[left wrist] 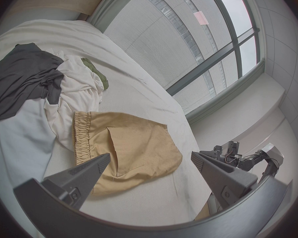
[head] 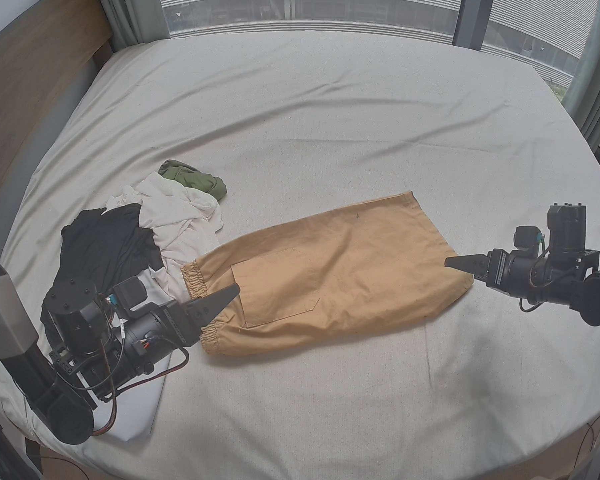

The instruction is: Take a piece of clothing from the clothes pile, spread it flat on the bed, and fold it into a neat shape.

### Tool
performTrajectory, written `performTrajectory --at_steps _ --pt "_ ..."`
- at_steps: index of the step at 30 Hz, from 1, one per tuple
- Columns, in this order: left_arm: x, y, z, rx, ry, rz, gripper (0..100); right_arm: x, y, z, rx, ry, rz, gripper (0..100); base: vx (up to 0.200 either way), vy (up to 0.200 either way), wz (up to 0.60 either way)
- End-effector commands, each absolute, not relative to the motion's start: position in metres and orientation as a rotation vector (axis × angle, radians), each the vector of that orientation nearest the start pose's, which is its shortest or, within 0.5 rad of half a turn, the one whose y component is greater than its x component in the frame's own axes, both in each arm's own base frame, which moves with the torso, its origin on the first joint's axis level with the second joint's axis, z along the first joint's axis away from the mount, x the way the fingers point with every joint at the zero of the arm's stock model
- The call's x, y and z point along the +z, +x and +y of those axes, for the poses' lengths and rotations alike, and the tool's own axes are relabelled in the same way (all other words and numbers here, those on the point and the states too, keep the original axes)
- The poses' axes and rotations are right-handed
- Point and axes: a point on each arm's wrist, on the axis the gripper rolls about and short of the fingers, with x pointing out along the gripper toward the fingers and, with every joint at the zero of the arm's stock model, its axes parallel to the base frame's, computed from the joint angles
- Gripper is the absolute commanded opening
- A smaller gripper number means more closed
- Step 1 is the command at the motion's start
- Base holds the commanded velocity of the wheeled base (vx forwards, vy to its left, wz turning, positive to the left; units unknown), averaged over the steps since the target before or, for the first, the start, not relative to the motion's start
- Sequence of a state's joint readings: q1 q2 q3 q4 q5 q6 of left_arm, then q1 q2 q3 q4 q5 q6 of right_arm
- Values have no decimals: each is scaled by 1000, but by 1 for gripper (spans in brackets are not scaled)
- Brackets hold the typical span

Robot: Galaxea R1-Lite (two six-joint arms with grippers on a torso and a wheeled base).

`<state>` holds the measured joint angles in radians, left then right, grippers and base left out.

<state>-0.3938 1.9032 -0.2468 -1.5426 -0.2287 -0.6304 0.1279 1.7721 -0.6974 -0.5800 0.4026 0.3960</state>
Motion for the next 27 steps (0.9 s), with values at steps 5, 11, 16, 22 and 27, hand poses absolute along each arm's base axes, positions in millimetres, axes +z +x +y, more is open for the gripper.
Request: performTrajectory --at_steps 5,11,16,22,27 --pt "91 238 -103 -558 -600 307 100 98 310 41 367 468 682 100 0 0 0" --pt "91 239 -102 -554 -601 304 100 86 316 35 334 496 715 100 0 0 0" --pt "92 240 -103 -554 -601 300 100 73 325 32 319 524 694 100 0 0 0" --pt "92 240 -102 -552 -603 297 100 56 336 35 310 575 682 100 0 0 0" --pt "92 240 -102 -552 -603 295 100 51 343 37 311 585 683 100 0 0 0"
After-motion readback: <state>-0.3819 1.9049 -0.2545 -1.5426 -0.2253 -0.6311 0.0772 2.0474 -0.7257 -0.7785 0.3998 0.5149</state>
